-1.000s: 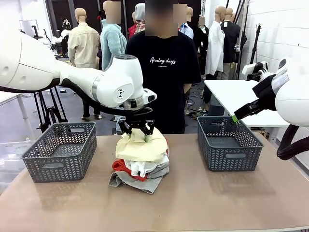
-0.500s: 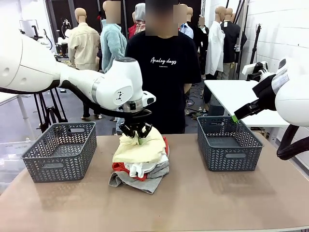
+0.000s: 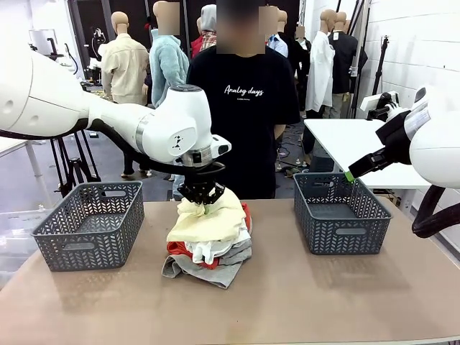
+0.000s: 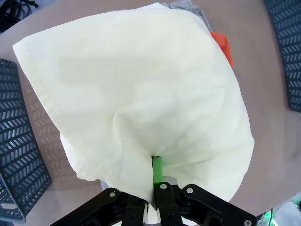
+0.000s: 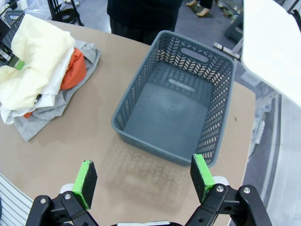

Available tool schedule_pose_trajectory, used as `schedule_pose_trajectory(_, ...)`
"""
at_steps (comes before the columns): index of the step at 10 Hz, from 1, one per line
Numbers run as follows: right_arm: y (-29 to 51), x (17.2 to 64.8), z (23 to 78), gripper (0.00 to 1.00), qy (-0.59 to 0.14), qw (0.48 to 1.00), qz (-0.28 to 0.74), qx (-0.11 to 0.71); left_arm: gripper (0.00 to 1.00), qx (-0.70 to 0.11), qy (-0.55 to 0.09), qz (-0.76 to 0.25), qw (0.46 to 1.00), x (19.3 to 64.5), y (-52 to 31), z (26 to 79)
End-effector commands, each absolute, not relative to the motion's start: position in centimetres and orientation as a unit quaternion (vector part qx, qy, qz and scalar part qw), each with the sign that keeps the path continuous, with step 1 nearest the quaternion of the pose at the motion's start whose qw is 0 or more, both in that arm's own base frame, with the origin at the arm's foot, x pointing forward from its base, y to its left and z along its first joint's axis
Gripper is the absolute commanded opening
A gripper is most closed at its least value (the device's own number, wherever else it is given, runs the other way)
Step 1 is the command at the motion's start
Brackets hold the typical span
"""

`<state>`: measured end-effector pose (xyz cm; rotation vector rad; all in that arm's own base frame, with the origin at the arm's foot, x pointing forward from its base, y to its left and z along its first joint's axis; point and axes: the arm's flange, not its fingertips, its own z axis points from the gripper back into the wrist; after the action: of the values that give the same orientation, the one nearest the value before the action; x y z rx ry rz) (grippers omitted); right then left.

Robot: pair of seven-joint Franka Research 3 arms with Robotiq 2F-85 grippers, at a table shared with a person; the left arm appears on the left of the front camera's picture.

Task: Sort the tops and bottoms.
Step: Lift clothes from the center of the table with your left hand.

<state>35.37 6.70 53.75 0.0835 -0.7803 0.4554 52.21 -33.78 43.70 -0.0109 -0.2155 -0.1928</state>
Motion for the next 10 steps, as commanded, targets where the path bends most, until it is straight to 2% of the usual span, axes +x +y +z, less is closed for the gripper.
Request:
schedule_pose_trajectory(1, 6.6, 35.5, 53.6, 1.00, -0.377, 0.898, 0.221, 0.041, 0.00, -0.007, -0.109, -0.099, 0.989, 52.2, -33.9, 43.6)
schedule_pose_trajectory(6, 6.6, 35.5, 53.6, 1.00, -0.377, 0.898, 0.221, 0.041, 0.00, -0.006, -0.107, -0.098, 0.989, 52.1, -34.0, 43.7)
schedule_pose_trajectory(8, 6.6, 35.5, 53.6, 1.00, -0.377, 0.898, 0.221, 0.041, 0.00, -0.008, -0.117, -0.087, 0.989, 56.4, -32.2, 52.8)
schedule_pose_trajectory(9, 6.6, 35.5, 53.6, 1.00, -0.377, 0.898, 0.221, 0.041, 0.00, 0.018, -0.143, -0.068, 0.987, 58.7, -31.5, 56.8)
schedule_pose_trajectory(10, 6.6, 35.5, 53.6, 1.00, -0.377, 0.898, 0.221, 0.041, 0.00, 0.012, -0.158, -0.053, 0.986, 60.8, -31.1, 60.1)
